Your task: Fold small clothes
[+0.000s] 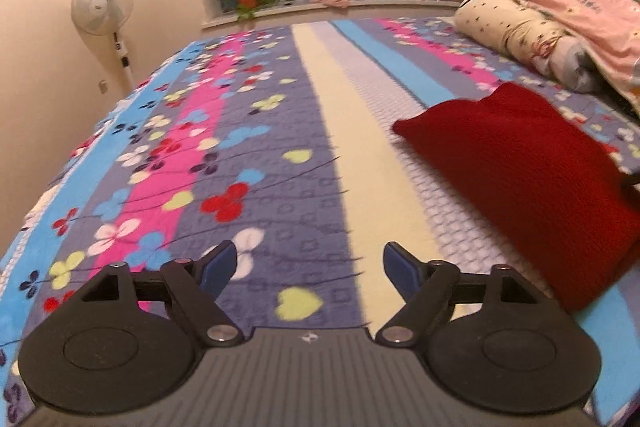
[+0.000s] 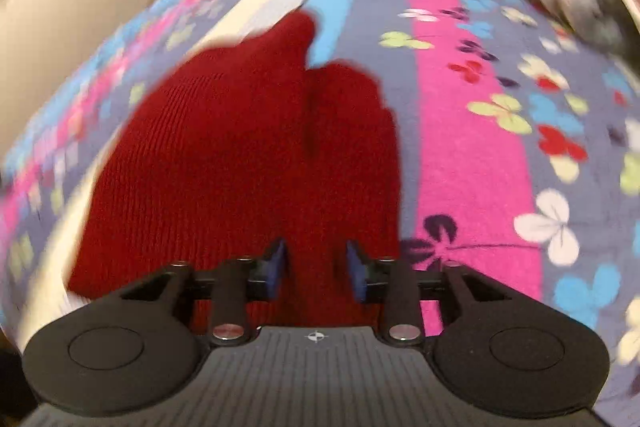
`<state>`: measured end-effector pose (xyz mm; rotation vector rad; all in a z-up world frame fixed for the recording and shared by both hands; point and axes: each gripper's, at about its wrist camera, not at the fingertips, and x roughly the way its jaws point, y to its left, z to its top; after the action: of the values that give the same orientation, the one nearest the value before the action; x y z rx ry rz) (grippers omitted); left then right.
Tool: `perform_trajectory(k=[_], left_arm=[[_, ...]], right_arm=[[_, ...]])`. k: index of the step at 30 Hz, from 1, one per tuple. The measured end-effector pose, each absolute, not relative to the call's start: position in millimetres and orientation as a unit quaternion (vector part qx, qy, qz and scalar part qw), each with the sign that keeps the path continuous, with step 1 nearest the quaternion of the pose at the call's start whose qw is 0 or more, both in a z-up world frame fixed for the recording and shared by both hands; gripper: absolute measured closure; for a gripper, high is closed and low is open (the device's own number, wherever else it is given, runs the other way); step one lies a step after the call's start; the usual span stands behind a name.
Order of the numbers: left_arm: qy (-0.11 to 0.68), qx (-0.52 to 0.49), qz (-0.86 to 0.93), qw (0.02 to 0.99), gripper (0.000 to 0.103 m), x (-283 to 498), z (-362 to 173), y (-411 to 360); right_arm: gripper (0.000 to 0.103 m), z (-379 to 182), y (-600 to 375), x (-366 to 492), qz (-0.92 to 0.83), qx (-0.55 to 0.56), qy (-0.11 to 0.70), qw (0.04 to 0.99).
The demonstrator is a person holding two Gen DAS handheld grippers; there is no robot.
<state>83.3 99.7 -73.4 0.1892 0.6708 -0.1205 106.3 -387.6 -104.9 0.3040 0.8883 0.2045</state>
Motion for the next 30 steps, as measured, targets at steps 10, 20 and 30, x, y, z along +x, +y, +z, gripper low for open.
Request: perform_trajectory(k=[10,20,30], left_arm=[[0.363,-0.025,-0.124,0.923,0.017,138,-76,31],[0.46,-0.231,-0.169,0.841,0.011,204,-145,0],[0.475,-0.308,-0.176,0.805,0.016,233,-183,-23]], right_arm=[[0.035,-149,-414,154,0.078,0.237,0.458,0.853],[0.014,-172,-418,172,0.083,0.26,0.474,0.837],[0.06,-166,-408,171,0.122,0.268,0.449,0.843]])
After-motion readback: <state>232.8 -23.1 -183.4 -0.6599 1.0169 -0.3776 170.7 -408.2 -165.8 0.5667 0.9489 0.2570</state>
